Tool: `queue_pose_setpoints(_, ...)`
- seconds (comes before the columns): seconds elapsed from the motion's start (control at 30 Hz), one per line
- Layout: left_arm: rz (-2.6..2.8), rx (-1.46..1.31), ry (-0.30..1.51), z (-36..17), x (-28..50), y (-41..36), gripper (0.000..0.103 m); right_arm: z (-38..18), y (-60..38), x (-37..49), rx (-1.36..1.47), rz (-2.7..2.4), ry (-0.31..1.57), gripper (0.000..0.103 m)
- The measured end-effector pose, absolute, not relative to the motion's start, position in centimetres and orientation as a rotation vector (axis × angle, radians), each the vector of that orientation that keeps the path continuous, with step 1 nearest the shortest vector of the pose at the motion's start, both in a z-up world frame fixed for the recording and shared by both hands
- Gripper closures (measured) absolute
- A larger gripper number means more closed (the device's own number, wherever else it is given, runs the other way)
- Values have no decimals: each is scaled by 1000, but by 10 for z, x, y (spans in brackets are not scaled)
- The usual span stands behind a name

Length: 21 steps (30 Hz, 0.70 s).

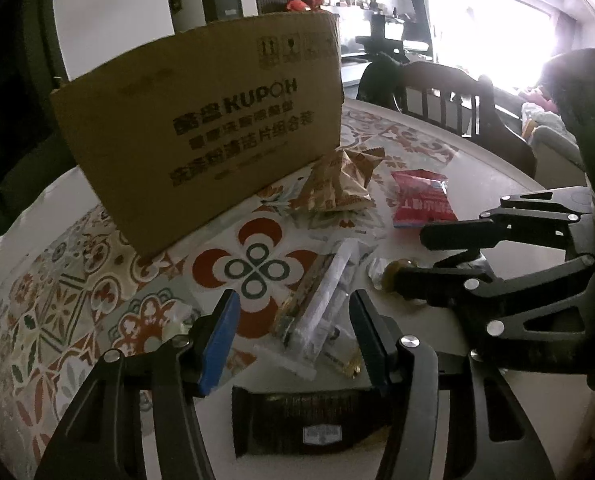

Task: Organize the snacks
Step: 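Grasp the clear-wrapped stick snack with the left tool while the right tool grasps the brown ball candy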

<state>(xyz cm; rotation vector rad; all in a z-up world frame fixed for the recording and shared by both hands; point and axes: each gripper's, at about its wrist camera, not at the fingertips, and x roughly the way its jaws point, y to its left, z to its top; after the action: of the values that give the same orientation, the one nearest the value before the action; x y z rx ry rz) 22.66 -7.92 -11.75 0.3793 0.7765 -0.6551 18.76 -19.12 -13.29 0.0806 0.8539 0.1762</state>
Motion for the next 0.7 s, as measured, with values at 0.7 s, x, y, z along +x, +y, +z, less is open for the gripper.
queue_pose_setpoints(0.7,-716,332,841,-130,243,-98,74,-141,-195,194,155,209,874,71)
